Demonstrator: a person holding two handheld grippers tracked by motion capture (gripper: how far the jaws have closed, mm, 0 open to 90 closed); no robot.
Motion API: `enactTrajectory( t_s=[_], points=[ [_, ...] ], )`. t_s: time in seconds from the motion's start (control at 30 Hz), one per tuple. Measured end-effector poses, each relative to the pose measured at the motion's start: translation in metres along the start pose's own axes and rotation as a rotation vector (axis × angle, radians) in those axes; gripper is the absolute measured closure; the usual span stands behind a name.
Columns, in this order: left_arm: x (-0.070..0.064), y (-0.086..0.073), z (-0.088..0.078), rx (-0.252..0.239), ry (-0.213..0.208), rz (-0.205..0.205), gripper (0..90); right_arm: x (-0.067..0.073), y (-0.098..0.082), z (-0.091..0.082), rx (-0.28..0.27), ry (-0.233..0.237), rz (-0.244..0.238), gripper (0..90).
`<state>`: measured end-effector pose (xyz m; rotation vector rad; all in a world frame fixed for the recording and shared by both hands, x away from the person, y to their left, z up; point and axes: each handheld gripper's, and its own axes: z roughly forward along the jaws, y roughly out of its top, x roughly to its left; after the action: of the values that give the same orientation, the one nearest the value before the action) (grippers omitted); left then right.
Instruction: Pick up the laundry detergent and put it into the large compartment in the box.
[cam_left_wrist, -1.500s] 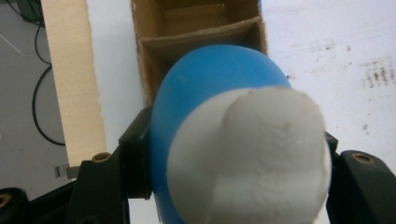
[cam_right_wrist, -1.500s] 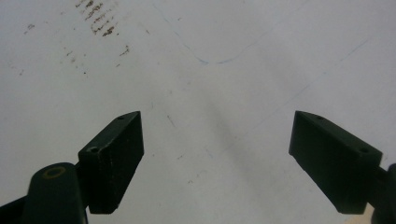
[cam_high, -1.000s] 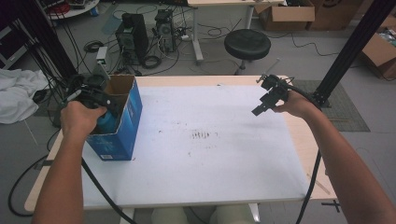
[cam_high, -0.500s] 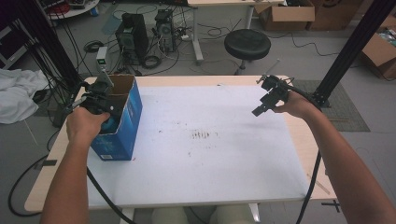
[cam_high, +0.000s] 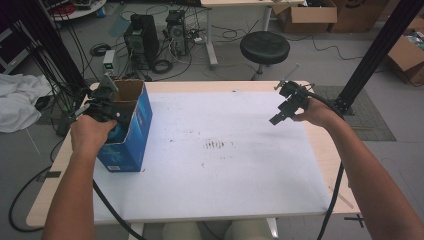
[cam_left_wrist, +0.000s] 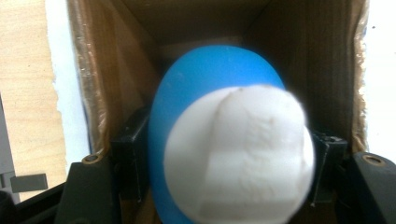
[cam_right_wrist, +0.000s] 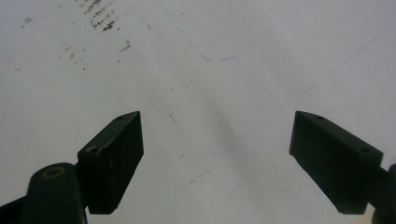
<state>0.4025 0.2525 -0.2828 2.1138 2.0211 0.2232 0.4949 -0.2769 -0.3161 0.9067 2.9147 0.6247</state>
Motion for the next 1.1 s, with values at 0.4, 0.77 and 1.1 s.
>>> enactTrajectory(
  t_s=[0.4, 0.77, 1.1],
  points=[
    [0.000, -0.002, -0.015, -0.016, -0.002, -0.010, 29.6, 0.004, 0.000, -0.002, -0.004, 0.002, -0.007, 17.4],
    [-0.008, 0.001, -0.039, -0.043, 0.030, 0.000, 28.5, 0.006, -0.001, -0.007, -0.016, 0.000, -0.009, 17.4],
    [-0.014, 0.001, -0.064, -0.062, 0.039, 0.003, 27.6, 0.009, -0.001, -0.008, -0.017, 0.003, -0.015, 17.4]
  ],
)
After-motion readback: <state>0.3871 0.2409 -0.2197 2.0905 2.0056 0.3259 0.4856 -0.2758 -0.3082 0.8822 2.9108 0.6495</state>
